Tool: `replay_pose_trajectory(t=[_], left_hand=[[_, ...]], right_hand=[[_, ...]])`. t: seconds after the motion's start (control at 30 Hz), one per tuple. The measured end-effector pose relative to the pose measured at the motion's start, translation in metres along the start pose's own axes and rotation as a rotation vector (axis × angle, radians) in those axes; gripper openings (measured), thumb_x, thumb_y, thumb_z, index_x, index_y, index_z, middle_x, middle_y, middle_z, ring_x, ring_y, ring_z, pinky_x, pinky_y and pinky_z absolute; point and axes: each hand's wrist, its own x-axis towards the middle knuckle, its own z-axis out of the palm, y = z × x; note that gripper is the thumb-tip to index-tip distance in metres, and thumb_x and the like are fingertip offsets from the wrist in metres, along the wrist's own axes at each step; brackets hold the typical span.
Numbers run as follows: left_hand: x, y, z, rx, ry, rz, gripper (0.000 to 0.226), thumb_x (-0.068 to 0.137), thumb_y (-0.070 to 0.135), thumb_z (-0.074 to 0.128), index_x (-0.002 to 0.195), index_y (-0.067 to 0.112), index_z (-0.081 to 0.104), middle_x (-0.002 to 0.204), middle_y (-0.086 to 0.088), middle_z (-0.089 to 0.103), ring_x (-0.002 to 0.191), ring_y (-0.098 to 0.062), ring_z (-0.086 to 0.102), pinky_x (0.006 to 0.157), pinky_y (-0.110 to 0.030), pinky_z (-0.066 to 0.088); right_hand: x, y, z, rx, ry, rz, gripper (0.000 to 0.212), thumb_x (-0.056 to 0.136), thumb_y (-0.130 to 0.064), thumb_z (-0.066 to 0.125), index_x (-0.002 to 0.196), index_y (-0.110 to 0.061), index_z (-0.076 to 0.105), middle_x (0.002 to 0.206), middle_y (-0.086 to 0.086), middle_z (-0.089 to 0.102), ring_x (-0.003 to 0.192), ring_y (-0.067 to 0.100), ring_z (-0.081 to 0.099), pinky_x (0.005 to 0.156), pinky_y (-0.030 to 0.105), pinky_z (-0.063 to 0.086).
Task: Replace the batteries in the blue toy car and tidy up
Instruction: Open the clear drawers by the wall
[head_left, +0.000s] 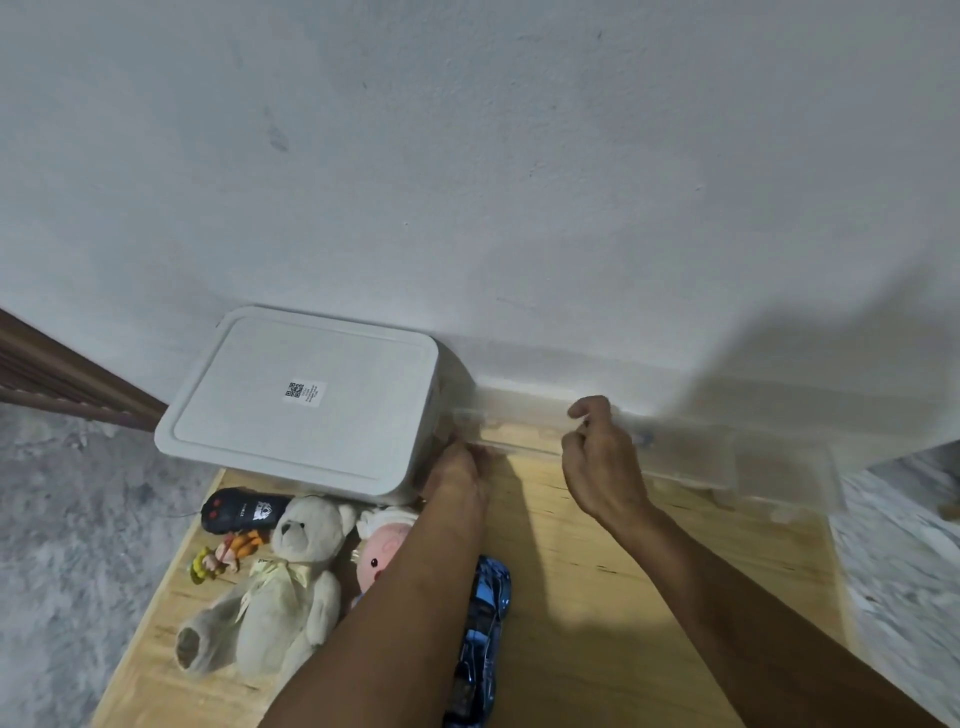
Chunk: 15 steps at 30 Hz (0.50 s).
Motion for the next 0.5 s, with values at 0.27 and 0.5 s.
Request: replay_pose_trajectory(t=[0.27, 0.5], left_hand=[[-0.015, 0.003, -0.001, 0.018, 0.009, 0.094, 0.017, 0.095, 0.011, 0.049, 0.082, 0.006, 0.058, 0.069, -0.009, 0.057, 0.052, -0.021, 0.054, 0.042, -0.024, 0.049], [-0.010, 0.002, -0.003, 0.221, 0.003, 0.077, 0.030, 0.091, 0.022, 0.067, 0.112, 0.000, 0.064, 0.095, -0.011, 0.071, 0.076, -0.021, 0.068, 0.080, -0.036, 0.059]], right_hand=[[-0.003, 0.015, 0.017, -0.371, -0.161, 0.102, 0.038, 0.099, -0.032, 0.045, 0.136, -0.024, 0.052, 0.113, 0.012, 0.068, 0.105, 0.032, 0.062, 0.082, 0.036, 0.051], [-0.002, 0.019, 0.017, -0.344, -0.184, 0.141, 0.040, 0.097, -0.024, 0.048, 0.137, -0.026, 0.050, 0.116, 0.011, 0.067, 0.107, 0.032, 0.061, 0.084, 0.036, 0.051]])
